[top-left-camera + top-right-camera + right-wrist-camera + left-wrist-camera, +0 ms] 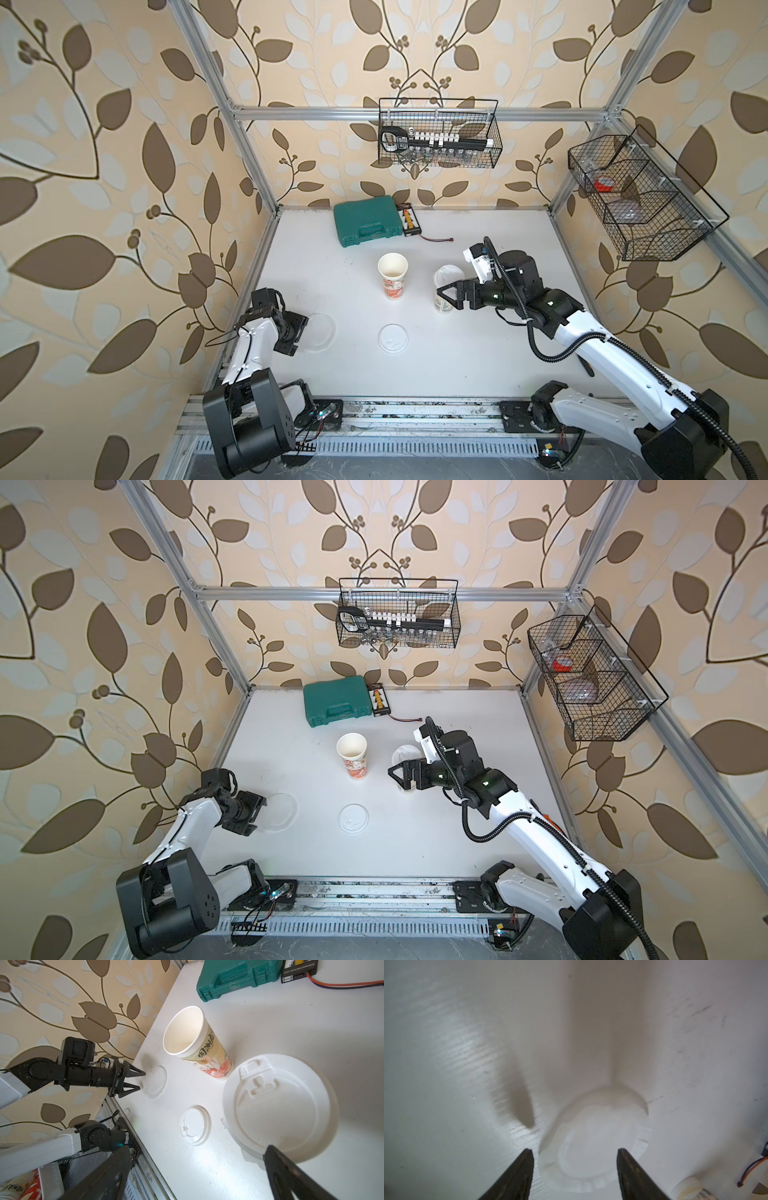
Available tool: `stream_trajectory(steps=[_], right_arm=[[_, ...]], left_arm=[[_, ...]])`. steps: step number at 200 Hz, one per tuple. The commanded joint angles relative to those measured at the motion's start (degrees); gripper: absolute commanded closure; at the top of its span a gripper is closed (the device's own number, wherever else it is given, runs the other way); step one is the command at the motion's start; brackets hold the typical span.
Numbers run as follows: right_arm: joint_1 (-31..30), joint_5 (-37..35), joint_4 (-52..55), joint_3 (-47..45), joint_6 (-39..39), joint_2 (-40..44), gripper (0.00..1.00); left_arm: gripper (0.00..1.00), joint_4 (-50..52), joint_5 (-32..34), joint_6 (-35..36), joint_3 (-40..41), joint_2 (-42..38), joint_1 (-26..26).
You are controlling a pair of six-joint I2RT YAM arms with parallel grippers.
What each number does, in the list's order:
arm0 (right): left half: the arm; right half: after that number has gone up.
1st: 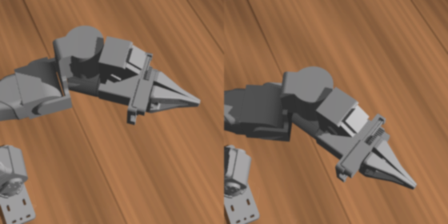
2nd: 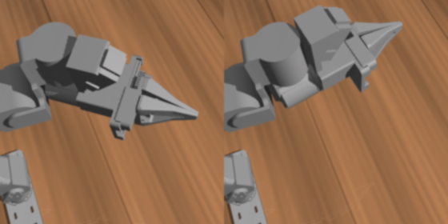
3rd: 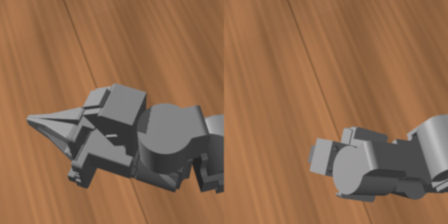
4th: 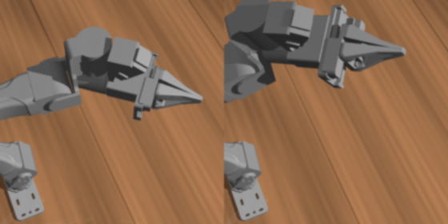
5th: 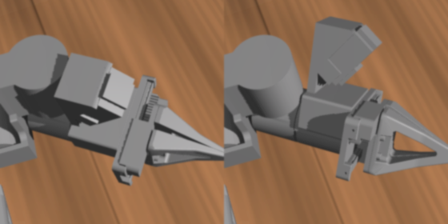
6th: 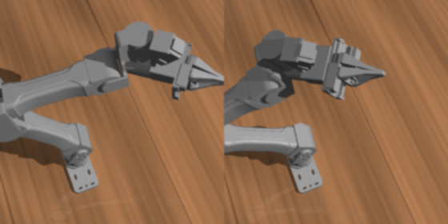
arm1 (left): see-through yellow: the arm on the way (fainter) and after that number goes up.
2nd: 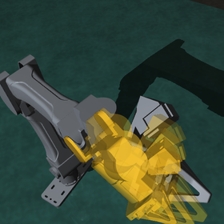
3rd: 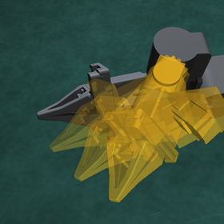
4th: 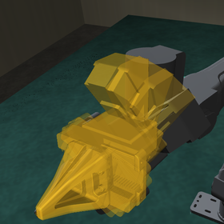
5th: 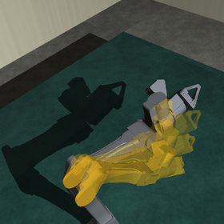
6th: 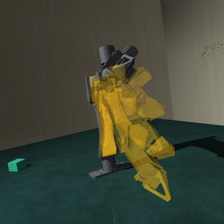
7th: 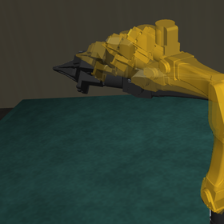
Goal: Put the leak-proof paper on the milk tea cups
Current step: Move the leak-proof paper to the center of the board, then pick up the leak-proof paper from the center of the board.
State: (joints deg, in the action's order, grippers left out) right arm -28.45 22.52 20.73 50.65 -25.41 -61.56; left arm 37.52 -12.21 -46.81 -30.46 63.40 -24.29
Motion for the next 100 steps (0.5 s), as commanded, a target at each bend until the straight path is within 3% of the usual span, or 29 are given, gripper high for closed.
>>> stream_trajectory(steps=[1,19,67,100], right_arm=[[0.3,0.9,-1.1,-1.2,1.1,0.8,0.0],[0.4,1.1,-1.1,-1.1,1.0,0.6,0.0],[0.5,1.1,-1.0,-1.2,0.8,0.7,0.0],[0.6,1.1,-1.1,-1.2,0.8,0.7,0.0]], left_arm=[[0.37,0.1,-2.9,-1.8,2.4,-1.8,0.5],[0.45,-1.5,-4.1,-1.8,3.7,-1.4,0.5],[0.56,-3.7,-4.1,-4.0,6.3,-0.9,0.6],[0.76,-5.8,-4.8,-4.3,7.3,-0.8,0.6]])
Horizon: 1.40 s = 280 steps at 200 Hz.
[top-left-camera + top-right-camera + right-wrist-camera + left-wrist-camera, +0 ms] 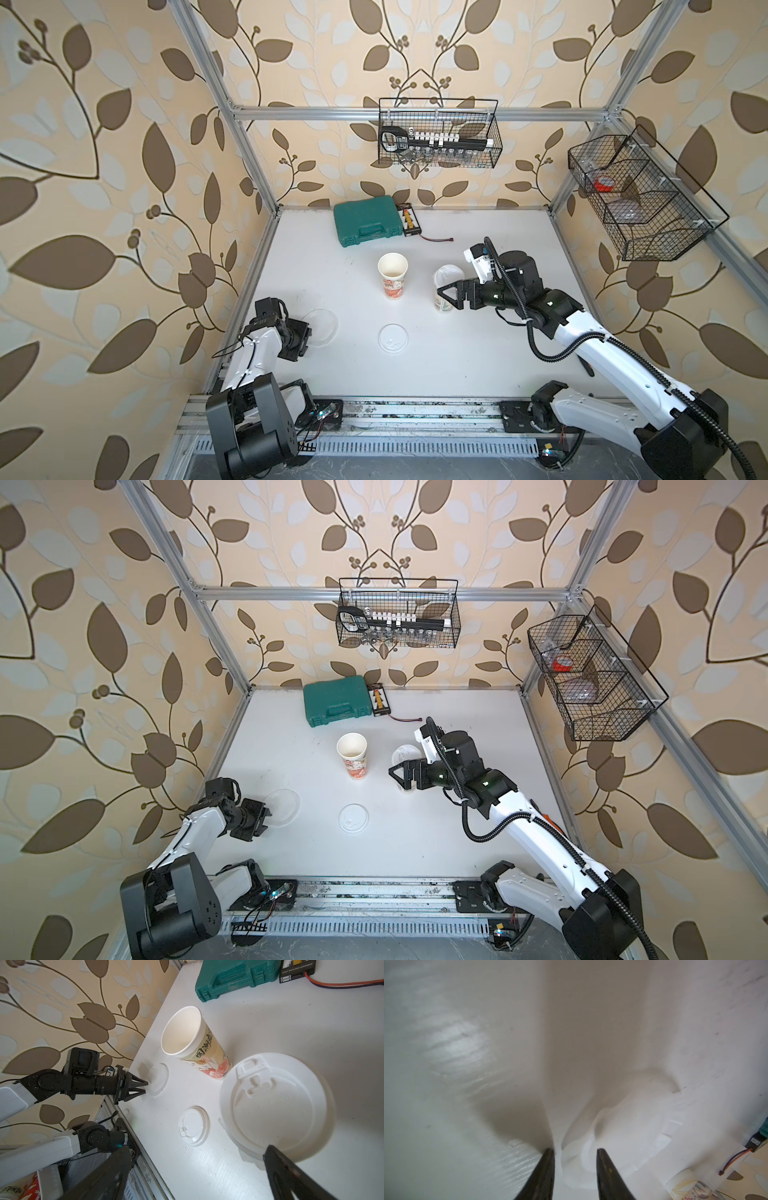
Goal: Put the leak-proof paper on the milk tea cups
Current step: Pick up the leak-proof paper from the center of the board.
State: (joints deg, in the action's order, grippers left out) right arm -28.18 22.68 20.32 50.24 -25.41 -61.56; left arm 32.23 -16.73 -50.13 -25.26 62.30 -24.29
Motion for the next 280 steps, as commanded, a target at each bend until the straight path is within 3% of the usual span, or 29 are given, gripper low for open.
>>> stream_trajectory(steps=[1,40,84,171,280], right_arm=[[0.3,0.9,-0.6,-0.8,0.8,0.7,0.0],[0.3,0.9,-0.5,-0.9,0.7,0.6,0.0],[0.3,0.9,-0.3,-0.8,0.5,0.7,0.0],[0.3,0.5,1.1,1.3,0.3,-0.1,0.0],[0.3,-3.5,4.1,4.0,0.2,0.4,0.0]], left_arm=[[0.76,-0.6,-0.3,-0.9,2.1,0.3,0.6],[1.0,-2.1,-1.0,-0.8,1.7,-0.2,0.6],[1.0,0.2,-3.2,-0.6,-1.3,-3.1,0.6],[1.0,5.9,-7.5,-1.4,-16.3,-3.7,4.2],[1.0,0.5,-9.5,-7.3,-40.4,4.1,21.7]])
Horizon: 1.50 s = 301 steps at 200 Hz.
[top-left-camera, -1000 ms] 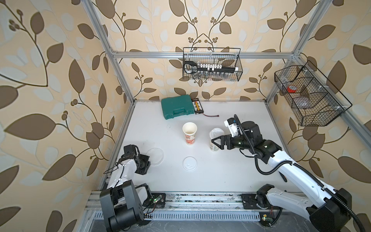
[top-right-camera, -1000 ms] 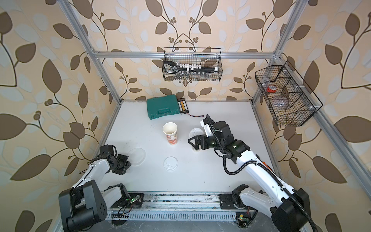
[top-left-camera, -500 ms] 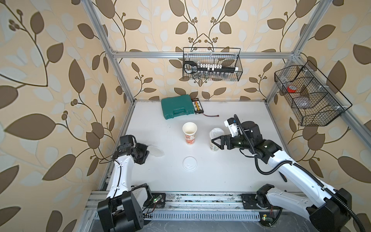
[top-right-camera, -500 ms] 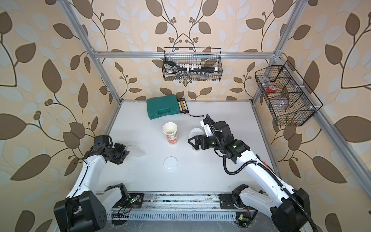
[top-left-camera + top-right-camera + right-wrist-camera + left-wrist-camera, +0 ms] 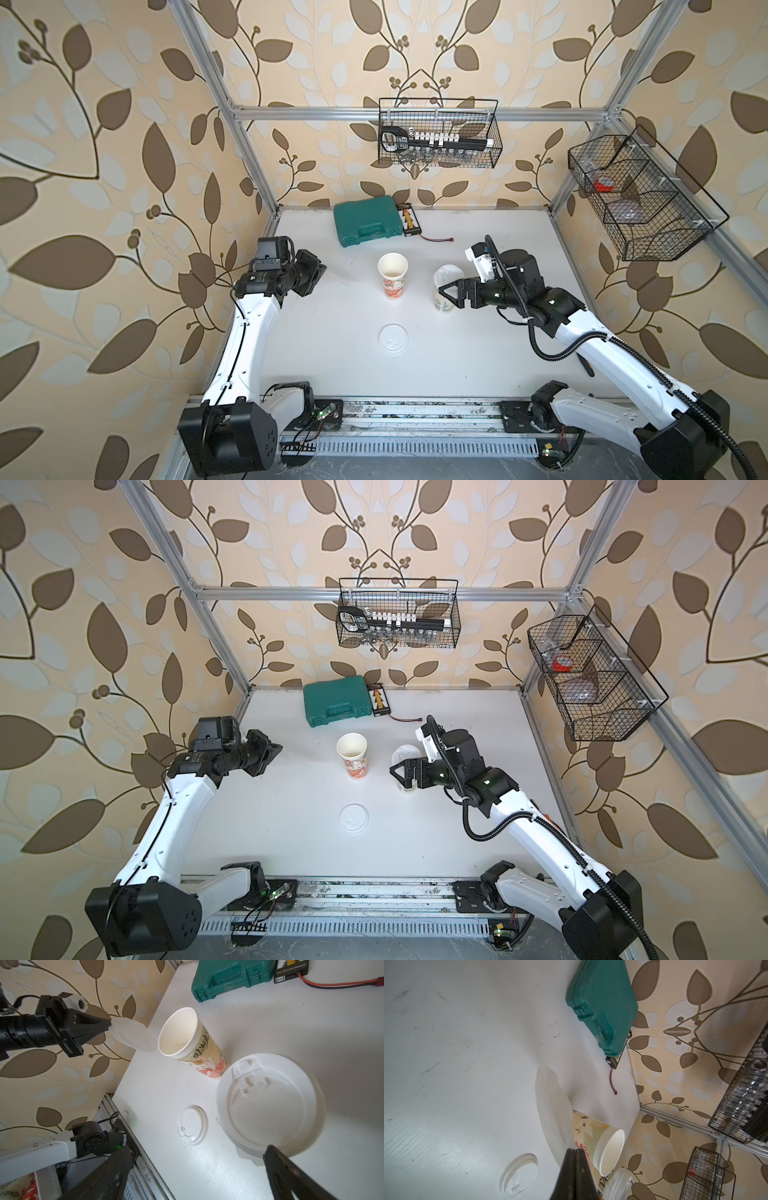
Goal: Put the leak-proof paper on the milk tea cups
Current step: Pick up the leak-proof paper from the center of the board, then place the leak-proof paper at the cup.
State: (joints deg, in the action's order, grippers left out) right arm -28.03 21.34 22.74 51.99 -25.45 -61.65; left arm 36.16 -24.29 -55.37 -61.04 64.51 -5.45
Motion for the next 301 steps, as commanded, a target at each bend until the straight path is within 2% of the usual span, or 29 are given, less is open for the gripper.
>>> stream_trajectory(steps=[1,36,92,127,156,209,301], right_arm=[[0.1,-2.2,1.7,2.3,0.2,0.5,0.0],[0.1,-3.4,2.7,2.3,0.1,1.5,0.0],[0.2,-4.4,3.2,2.0,-0.5,2.1,0.0],[0.2,-4.6,3.1,1.6,-0.6,2.1,0.0],[0.2,-4.4,2.8,1.6,-0.5,1.4,0.0],[0.1,-4.1,2.6,1.9,-0.5,0.3,0.0],[0.2,-3.3,2.1,2.1,-0.9,-0.4,0.0]], left_arm=[[1.0,-3.5,-2.0,-2.1,-4.9,2.1,3.0],[1.0,-6.2,-1.2,-2.8,-12.2,6.1,9.3],[1.0,-15.1,-3.9,-6.7,-17.9,11.6,17.5],[1.0,-23.4,-6.6,-10.6,-15.0,12.3,21.0],[1.0,-26.3,-7.2,-11.9,-9.9,11.6,22.1],[1.0,-25.1,-8.1,-9.1,-1.2,9.5,22.2],[1.0,-15.2,-2.7,-2.2,2.3,5.0,21.9]])
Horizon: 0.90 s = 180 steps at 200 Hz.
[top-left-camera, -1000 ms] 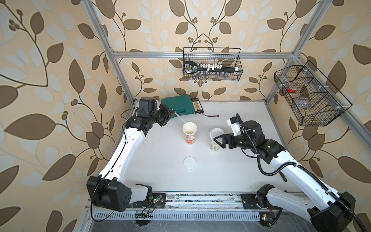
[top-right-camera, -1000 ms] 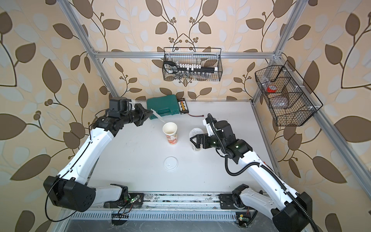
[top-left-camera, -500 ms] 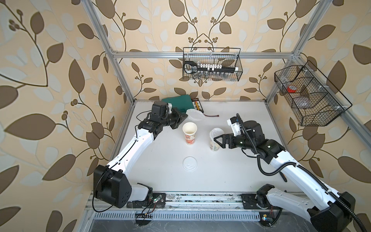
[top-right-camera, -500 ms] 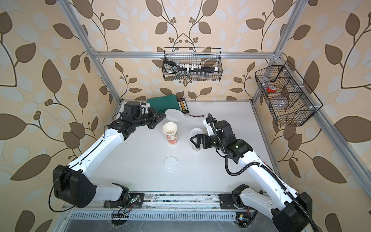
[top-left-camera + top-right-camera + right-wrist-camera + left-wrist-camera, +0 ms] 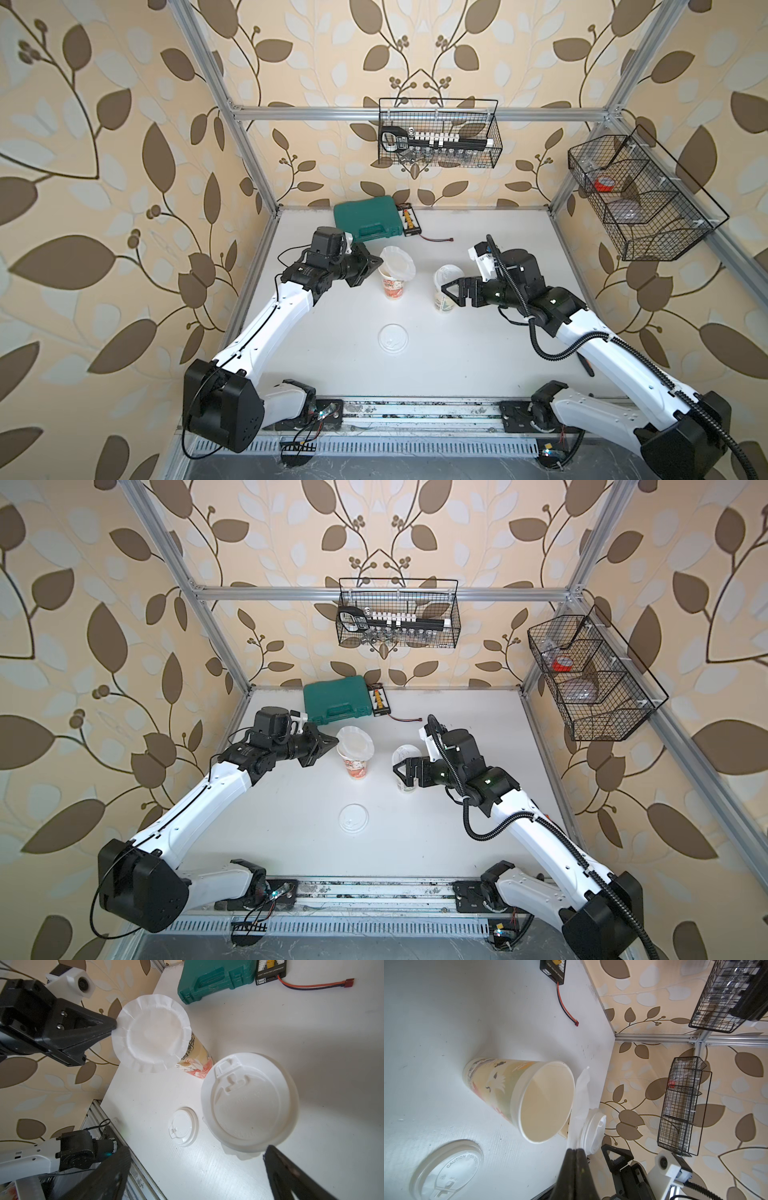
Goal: Put the leak-proof paper on the milk tea cups
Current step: Place the leak-proof paper at the cup.
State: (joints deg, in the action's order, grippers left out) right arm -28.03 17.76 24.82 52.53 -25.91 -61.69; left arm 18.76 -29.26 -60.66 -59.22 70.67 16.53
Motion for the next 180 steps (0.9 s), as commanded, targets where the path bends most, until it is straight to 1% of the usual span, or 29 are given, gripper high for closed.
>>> stream_trajectory(steps=[1,43,180], right_arm=[[0.2,0.3,0.1,1.5,-0.4,-0.4,0.0],[0.1,0.7,0.1,1.4,-0.7,-0.1,0.0],[0.0,0.6,0.1,0.8,-1.4,0.8,0.0]], left_arm=[[1.0,2.2,2.3,3.2,0.4,-1.2,-0.1],[1.0,4.6,4.6,5.7,-0.1,0.2,-0.8],[1.0,1.3,3.2,5.6,-0.1,5.0,-4.0]])
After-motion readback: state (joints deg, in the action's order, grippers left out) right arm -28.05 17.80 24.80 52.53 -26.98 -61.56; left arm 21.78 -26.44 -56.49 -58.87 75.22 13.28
